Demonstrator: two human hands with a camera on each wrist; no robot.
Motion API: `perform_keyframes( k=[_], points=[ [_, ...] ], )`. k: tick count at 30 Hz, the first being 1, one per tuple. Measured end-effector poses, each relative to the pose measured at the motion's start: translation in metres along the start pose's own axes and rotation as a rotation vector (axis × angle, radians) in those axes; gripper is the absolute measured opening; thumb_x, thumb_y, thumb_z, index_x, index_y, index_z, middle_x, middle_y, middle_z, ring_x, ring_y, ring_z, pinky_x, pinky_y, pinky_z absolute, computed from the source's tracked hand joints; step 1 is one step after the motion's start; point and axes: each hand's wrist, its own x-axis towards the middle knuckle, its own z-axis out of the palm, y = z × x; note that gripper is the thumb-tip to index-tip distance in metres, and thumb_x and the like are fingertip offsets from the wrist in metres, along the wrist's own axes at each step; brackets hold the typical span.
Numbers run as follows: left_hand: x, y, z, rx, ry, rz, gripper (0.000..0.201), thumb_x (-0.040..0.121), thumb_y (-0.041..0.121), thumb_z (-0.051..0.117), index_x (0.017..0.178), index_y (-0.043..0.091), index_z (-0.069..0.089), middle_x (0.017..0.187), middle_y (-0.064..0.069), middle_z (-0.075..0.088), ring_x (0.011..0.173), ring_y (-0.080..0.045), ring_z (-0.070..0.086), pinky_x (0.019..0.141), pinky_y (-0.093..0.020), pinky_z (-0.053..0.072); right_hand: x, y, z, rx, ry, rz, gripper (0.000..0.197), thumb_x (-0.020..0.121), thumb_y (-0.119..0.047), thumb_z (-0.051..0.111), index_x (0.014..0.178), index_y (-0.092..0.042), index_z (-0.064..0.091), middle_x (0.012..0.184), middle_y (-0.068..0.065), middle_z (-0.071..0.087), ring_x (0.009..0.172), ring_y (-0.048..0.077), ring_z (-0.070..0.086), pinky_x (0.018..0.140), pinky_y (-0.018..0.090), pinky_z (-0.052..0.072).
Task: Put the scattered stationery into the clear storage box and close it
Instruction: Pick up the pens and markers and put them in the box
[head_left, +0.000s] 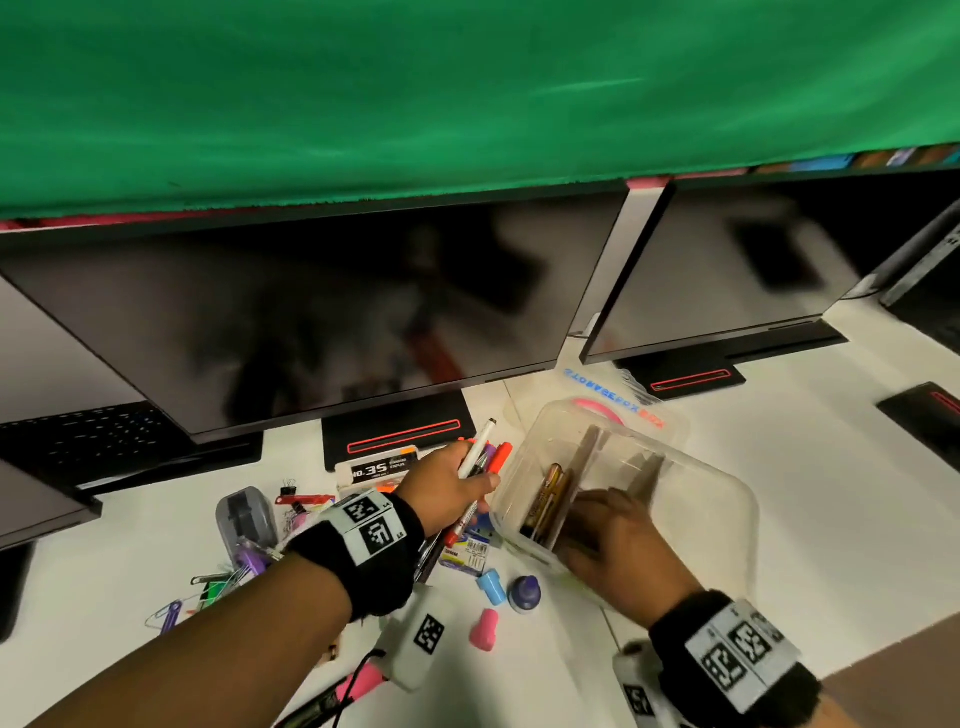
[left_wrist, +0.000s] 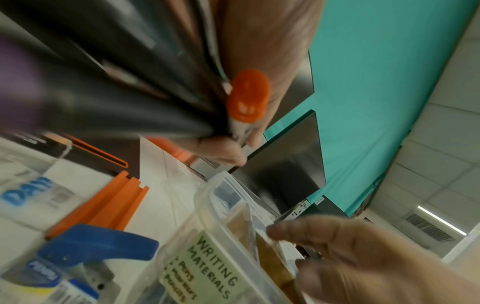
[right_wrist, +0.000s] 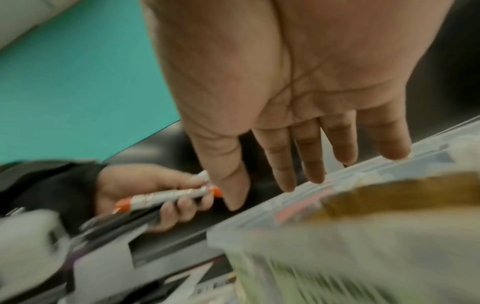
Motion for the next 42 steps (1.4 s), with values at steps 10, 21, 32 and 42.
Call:
perform_keyframes(
  k=[10, 21, 32, 42],
  points=[
    [0.02, 0.025, 0.039, 0.063, -0.041, 0.017, 0.013, 0.09, 0.026, 0.059, 0.099, 0.02, 0.053, 0.073, -0.002, 0.063, 0.073, -0.026, 0.065, 0.064, -0.039, 0.055, -0.039, 0.019, 0.034, 0.029, -0.228, -0.085, 0.027, 0.089, -0.019, 0.042, 0.106, -0.023, 0.063, 0.108, 0.003, 0.066, 0.1, 0.022, 0.061, 0.081, 0.025, 0.045],
    [0.052, 0.027, 0.063, 0.192, 0.009, -0.008, 0.046, 0.092, 0.031, 0.054, 0.134, 0.019, 0.04, 0.097, -0.007, 0.063, 0.079, -0.026, 0.061, 0.076, -0.034, 0.054, -0.036, 0.014, 0.036, 0.03, -0.269, -0.125, 0.026, 0.091, -0.014, 0.041, 0.109, -0.018, 0.059, 0.112, 0.007, 0.062, 0.105, 0.023, 0.057, 0.088, 0.029, 0.046],
    [0.051, 0.019, 0.05, 0.144, 0.032, -0.028, 0.041, 0.093, 0.009, 0.046, 0.134, 0.012, 0.048, 0.121, -0.004, 0.064, 0.113, -0.021, 0.059, 0.104, -0.03, 0.044, -0.029, 0.014, 0.034, 0.02, -0.225, -0.144, 0.025, 0.092, -0.015, 0.041, 0.108, -0.018, 0.059, 0.11, 0.004, 0.062, 0.103, 0.02, 0.056, 0.085, 0.026, 0.044],
    [0.032, -0.056, -0.028, 0.205, 0.243, -0.115, 0.02, 0.086, 0.009, 0.057, 0.104, 0.012, 0.066, 0.105, -0.008, 0.069, 0.101, -0.026, 0.064, 0.086, -0.027, 0.047, -0.026, 0.002, 0.028, -0.054, -0.133, -0.058, 0.035, 0.082, -0.039, 0.049, 0.112, -0.026, 0.061, 0.11, -0.001, 0.063, 0.1, 0.02, 0.06, 0.082, 0.03, 0.049]
  ],
)
